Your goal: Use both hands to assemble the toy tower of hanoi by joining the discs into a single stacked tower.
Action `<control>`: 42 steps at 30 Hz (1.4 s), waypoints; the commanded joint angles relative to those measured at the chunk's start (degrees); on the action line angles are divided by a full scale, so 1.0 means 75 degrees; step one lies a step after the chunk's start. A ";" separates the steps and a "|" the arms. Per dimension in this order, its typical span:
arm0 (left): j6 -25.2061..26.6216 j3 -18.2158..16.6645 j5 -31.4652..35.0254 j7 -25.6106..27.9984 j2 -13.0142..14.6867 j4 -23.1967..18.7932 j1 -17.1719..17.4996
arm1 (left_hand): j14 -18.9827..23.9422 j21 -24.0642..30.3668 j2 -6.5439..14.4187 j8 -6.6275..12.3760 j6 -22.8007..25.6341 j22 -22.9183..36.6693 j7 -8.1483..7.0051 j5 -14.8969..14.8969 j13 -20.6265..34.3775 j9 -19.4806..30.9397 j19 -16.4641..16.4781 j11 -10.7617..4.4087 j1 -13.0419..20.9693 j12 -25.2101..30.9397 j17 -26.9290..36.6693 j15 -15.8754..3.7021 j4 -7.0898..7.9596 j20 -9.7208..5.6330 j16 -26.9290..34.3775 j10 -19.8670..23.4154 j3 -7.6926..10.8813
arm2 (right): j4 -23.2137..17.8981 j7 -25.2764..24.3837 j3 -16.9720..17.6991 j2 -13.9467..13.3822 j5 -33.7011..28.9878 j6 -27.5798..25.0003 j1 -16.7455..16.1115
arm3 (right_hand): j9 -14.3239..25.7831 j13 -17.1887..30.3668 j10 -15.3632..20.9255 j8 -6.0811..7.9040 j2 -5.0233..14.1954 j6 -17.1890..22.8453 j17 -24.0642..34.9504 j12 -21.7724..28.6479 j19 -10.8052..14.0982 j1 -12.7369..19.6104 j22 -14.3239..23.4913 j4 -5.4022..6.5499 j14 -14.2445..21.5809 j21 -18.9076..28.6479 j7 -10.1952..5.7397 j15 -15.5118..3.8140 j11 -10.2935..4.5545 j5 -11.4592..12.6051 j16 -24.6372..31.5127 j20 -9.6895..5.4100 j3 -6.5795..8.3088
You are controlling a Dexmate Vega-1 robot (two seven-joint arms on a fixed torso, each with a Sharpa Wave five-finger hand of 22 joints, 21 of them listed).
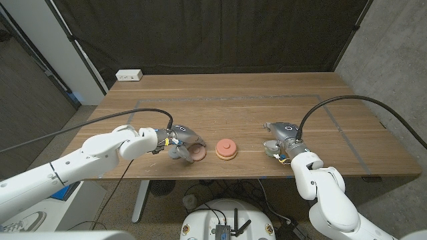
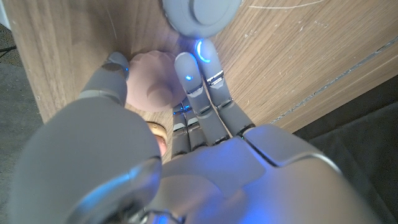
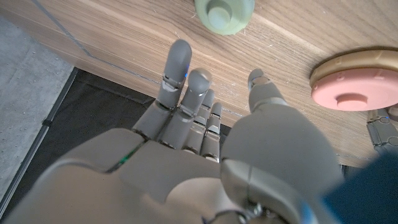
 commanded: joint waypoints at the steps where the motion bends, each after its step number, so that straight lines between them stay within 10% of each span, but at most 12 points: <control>1: -0.0017 0.0152 0.0054 -0.0119 -0.0135 0.0143 -0.0098 | 0.0034 0.0032 0.0012 0.0039 0.0111 0.0024 0.0002 0.0008 0.0020 0.0012 -0.0002 0.0004 0.0049 0.0054 0.0012 -0.0448 0.0001 -0.0870 0.0006 0.0113 -0.0032 | -0.0007 -0.0011 0.0026 -0.0010 0.0056 -0.0031 -0.0015 | 0.0044 0.0025 0.0074 0.0000 0.0034 0.0067 0.0046 -0.0001 -0.0023 -0.0050 0.0024 0.0022 0.0015 0.0036 -0.0032 -0.0204 -0.0034 0.0047 0.0012 -0.0690 0.0057; 42: 0.0182 0.0080 -0.0201 0.0025 -0.0094 0.0051 -0.0040 | 0.0622 0.0318 0.0383 0.0463 0.1719 0.0023 -0.0074 0.0237 0.0325 0.0122 0.0497 -0.0341 0.0632 0.0591 0.0184 -0.0454 -0.0066 -0.0904 0.0310 0.1950 0.0210 | 0.0064 -0.0526 -0.0095 0.0002 0.0275 -0.0251 0.0059 | 0.0078 0.0051 0.0108 -0.0024 0.0085 0.0077 0.0018 -0.0031 -0.0045 -0.0090 0.0021 -0.0024 -0.0058 0.0039 -0.0043 -0.0210 -0.0023 0.0119 -0.0039 -0.0692 0.0126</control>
